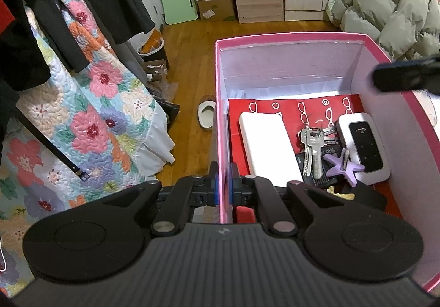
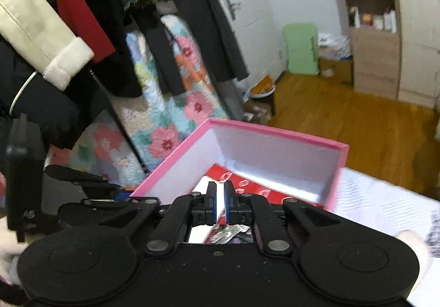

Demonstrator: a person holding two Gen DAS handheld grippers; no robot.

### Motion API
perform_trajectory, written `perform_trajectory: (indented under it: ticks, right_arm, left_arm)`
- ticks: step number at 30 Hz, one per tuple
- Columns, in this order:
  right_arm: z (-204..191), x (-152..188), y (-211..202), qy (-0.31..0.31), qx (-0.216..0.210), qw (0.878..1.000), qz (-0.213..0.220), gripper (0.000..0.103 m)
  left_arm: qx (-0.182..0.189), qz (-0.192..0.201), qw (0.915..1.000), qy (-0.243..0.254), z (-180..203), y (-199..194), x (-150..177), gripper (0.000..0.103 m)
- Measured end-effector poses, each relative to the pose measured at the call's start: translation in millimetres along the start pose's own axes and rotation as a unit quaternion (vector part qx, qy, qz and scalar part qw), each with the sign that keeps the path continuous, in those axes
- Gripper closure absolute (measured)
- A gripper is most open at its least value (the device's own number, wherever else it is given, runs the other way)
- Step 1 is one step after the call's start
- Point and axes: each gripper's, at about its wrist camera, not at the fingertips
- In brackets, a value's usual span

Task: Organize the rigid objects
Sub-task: 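Carry the keys into the pink box and release them, then grasp the white plug charger with the right gripper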

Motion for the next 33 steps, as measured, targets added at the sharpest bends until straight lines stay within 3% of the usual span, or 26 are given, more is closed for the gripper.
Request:
perform_trajectory:
  ticks: [5, 10, 13, 15, 21, 33]
  right_arm:
    - [26.8, 10.0, -33.1, 0.002, 0.049, 0.999, -0.011, 0.085]
    - [50.1, 20.1, -32.7, -0.037, 0.073, 0.993, -0.087, 0.082]
    - [59.8, 24.9, -29.0, -0.053, 0.066, 0.989, -0.119, 0.081]
    - [62.1, 29.5, -24.7, -0.067, 0.057, 0.988, -0.13, 0.063]
    - [69.8, 52.7, -0.8, -0.081, 0.039, 0.986, -0.14, 0.045]
    - [84.3, 79.7, 44.9, -0.175, 0.023, 0.971, -0.164, 0.028]
  left_arm:
    - [0.0, 0.001, 1.0, 0.006, 0.7, 0.3, 1.0, 0.098]
    - [-0.005, 0.0, 0.9999, 0.011, 2.7, 0.7, 1.8, 0.098]
    - [-0.007, 0.0, 0.9999, 0.01, 4.1, 0.9, 2.8, 0.098]
    - [-0.008, 0.0, 0.9999, 0.009, 4.8, 1.1, 2.6, 0.098]
    - [-0.013, 0.0, 0.9998, 0.013, 7.9, 0.8, 3.2, 0.098]
    - [-0.013, 0.0, 0.9998, 0.014, 8.2, 0.6, 2.9, 0.098]
Point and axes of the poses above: each gripper's, at about its wrist camera, not at the fingertips, and y roughly the way its jaws point, z to its right, x to its underside, and after that the axes turned 8 degrees about -y, right-handed
